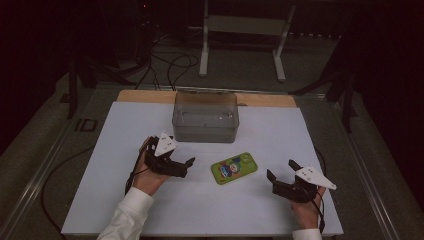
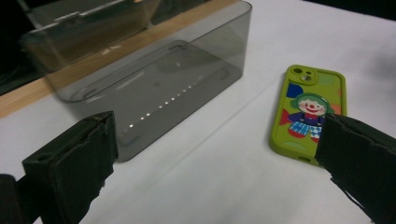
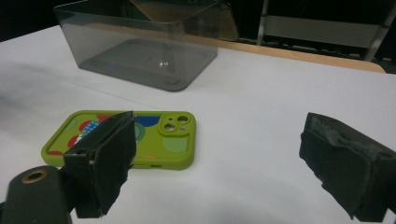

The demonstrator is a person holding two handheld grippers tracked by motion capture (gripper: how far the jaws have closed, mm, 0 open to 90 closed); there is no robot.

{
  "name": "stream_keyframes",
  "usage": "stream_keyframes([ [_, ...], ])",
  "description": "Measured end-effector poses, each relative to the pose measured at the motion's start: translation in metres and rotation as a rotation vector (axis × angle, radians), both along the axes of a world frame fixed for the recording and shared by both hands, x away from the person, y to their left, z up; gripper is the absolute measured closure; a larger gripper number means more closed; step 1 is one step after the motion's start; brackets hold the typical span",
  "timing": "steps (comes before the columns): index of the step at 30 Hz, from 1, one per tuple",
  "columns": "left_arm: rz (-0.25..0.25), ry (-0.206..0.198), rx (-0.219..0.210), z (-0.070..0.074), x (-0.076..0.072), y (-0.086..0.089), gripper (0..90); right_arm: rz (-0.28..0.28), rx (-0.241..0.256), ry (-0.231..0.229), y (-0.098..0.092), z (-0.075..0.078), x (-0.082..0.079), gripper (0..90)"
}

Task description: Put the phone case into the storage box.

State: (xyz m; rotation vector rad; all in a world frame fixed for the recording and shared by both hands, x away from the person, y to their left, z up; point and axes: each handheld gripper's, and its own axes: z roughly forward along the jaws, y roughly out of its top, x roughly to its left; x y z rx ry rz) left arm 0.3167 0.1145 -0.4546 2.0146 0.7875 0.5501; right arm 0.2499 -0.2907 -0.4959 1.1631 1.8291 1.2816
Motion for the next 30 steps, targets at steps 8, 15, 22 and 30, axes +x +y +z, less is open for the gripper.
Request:
stream_keyframes([
  [8,-0.063,0.038,0.026,-0.006,0.017,-0.026,0.0,-0.016,0.0,-0.003,-0.001,0.0,0.0,10.6],
  [15,-0.102,0.064,0.049,-0.009,0.027,-0.045,0.0,-0.022,-0.006,0.002,0.0,0.0,0.001,10.7],
  [22,-0.153,0.108,0.084,-0.016,0.033,-0.071,0.0,-0.028,-0.007,0.006,-0.002,-0.001,0.001,10.7],
  [30,-0.225,0.182,0.145,-0.031,0.039,-0.095,0.0,-0.03,-0.008,0.008,-0.002,-0.001,0.001,10.8],
])
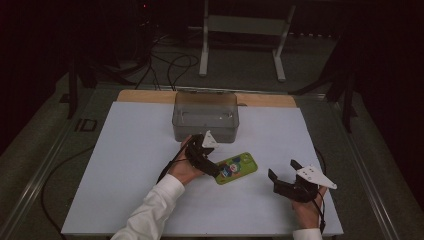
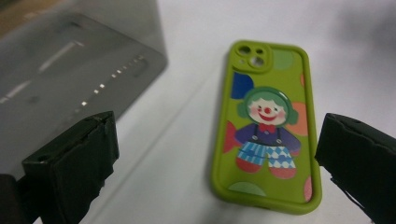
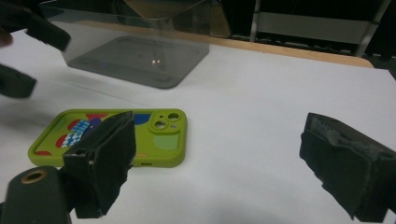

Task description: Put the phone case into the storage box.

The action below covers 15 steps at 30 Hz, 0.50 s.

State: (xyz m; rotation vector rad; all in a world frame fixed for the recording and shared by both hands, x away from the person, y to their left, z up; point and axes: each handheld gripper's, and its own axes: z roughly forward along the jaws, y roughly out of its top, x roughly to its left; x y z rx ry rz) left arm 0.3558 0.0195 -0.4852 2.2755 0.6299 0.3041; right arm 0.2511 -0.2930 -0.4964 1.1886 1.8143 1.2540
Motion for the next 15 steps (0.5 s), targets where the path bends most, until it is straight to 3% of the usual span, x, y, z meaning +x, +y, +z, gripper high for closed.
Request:
stream_keyframes([
  [9,-0.052,0.06,0.065,-0.014,0.005,-0.022,0.0,0.0,-0.001,0.003,0.0,0.0,0.0,10.8],
  [10,-0.062,0.084,0.075,-0.018,0.006,-0.028,0.0,-0.001,-0.001,0.003,0.0,0.0,0.0,10.8],
  [15,-0.101,0.124,0.128,-0.024,0.008,-0.038,0.4,0.0,0.0,0.003,0.0,0.0,0.0,10.8],
])
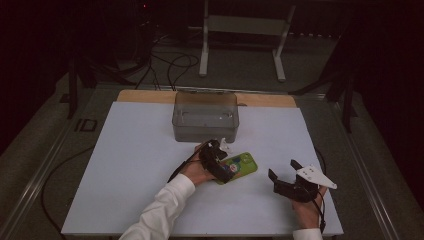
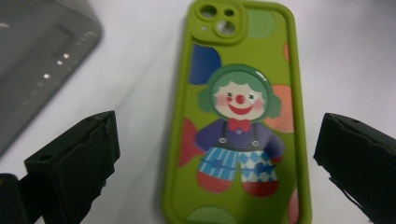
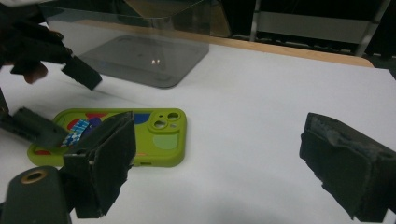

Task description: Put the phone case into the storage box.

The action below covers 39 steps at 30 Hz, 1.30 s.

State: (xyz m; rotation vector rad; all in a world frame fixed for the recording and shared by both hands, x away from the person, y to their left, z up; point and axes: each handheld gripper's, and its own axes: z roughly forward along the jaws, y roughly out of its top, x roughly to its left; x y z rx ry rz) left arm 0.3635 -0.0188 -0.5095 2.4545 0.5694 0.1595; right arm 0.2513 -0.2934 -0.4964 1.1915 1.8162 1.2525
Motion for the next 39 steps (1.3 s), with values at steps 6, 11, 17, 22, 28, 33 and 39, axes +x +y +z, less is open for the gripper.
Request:
stream_keyframes([
  [6,-0.018,0.049,0.043,-0.008,0.001,-0.006,4.9,0.0,0.002,-0.002,0.0,0.0,0.0,10.8],
  [11,-0.025,0.064,0.051,-0.01,0.001,-0.006,7.8,-0.002,0.003,0.0,-0.001,0.0,0.0,10.8],
  [17,-0.055,0.053,0.153,-0.007,0.002,-0.014,11.1,0.001,0.0,0.004,0.001,0.0,0.0,10.9],
  [22,-0.071,0.057,0.186,-0.005,0.003,-0.017,14.2,0.002,0.002,0.005,0.001,0.0,0.0,10.9],
  [28,-0.071,0.051,0.198,-0.003,0.001,-0.018,15.7,0.004,0.006,0.007,0.001,0.0,0.0,11.0],
  [33,-0.064,0.051,0.193,-0.003,0.001,-0.017,15.9,0.005,0.009,0.008,0.0,0.0,0.0,11.0],
  [39,-0.048,0.036,0.186,0.001,-0.001,-0.013,16.0,0.008,0.011,0.01,0.0,0.0,0.001,11.0],
])
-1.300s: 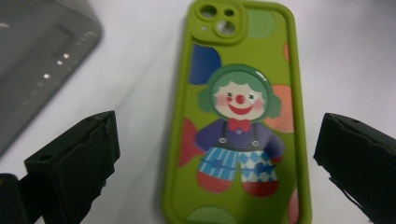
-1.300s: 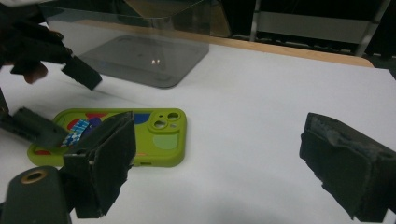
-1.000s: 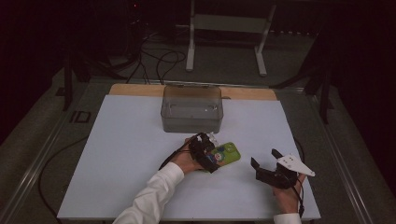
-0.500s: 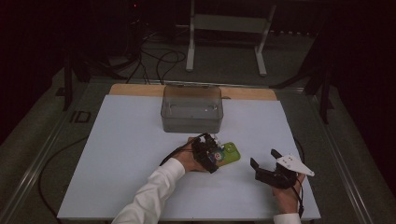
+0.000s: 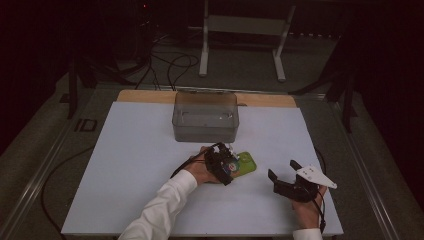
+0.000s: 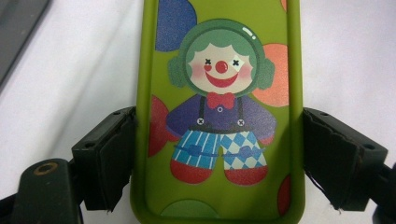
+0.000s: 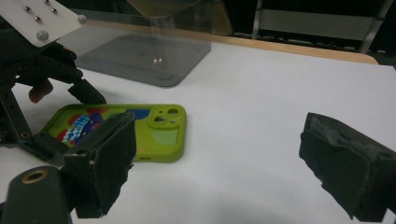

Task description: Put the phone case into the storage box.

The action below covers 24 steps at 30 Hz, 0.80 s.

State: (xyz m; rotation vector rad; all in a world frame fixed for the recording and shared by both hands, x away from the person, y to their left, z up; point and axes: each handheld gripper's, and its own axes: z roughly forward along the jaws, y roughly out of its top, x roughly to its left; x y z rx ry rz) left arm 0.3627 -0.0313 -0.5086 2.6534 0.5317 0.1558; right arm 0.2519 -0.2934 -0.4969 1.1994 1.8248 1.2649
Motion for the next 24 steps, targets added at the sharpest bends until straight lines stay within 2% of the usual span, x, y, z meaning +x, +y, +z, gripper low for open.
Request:
stream_keyframes([
  [9,0.04,-0.029,-0.048,0.012,-0.001,0.013,16.0,0.004,0.01,0.013,0.001,0.0,0.0,11.1],
  [11,0.066,-0.042,-0.085,0.017,-0.003,0.019,15.9,0.004,0.01,0.014,0.001,0.0,0.001,11.1],
  [24,0.148,-0.111,-0.201,0.042,-0.011,0.049,15.9,0.009,0.008,0.017,0.002,-0.001,0.001,11.1],
])
